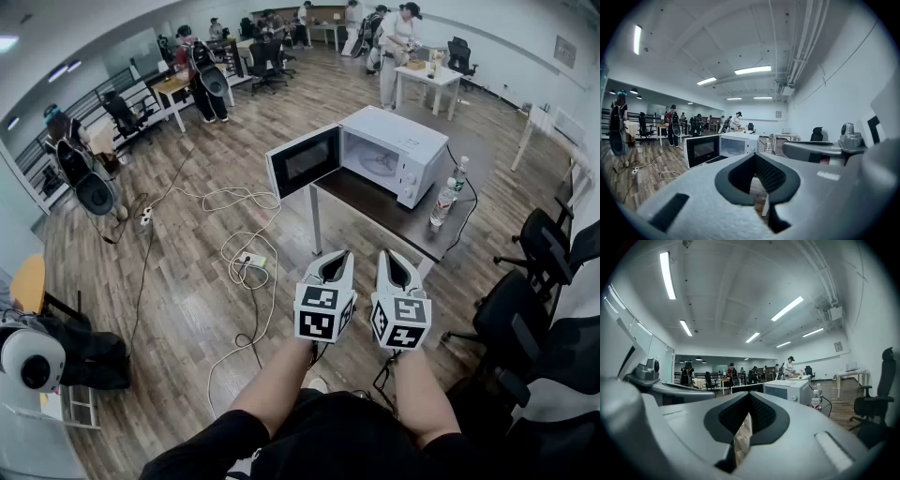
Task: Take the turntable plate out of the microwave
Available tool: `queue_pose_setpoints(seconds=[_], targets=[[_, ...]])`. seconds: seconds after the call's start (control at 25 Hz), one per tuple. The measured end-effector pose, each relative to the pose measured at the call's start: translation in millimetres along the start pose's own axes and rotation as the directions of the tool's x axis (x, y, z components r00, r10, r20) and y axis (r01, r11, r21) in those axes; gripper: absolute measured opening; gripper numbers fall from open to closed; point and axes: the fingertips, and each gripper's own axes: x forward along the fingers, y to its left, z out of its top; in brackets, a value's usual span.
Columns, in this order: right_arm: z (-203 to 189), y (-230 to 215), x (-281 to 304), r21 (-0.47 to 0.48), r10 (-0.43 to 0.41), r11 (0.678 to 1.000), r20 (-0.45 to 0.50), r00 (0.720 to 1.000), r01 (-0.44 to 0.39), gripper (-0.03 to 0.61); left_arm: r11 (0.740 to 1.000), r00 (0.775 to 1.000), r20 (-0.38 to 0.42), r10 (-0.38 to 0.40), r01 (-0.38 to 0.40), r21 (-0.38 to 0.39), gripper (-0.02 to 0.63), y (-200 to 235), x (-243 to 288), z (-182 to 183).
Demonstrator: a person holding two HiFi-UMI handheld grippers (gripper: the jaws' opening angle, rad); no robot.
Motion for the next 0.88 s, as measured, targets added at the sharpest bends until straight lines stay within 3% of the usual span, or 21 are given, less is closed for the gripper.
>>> queue_pose_setpoints(seconds=[0.32, 0.88], targets=[[-1, -3, 8, 0.062, -0.009, 0.998, 0.045, 0.999, 0.006, 0.008, 1.000, 1.000, -0.013, 0.003, -0.003, -0.002, 0.008, 10, 9, -7], [-6, -3, 53, 0.040, -0.025, 0.999, 0.026, 0.999, 0.024, 0.008, 1.000, 1.000, -0.020, -0.017, 0.017, -0.009, 0.008, 45, 45, 0]])
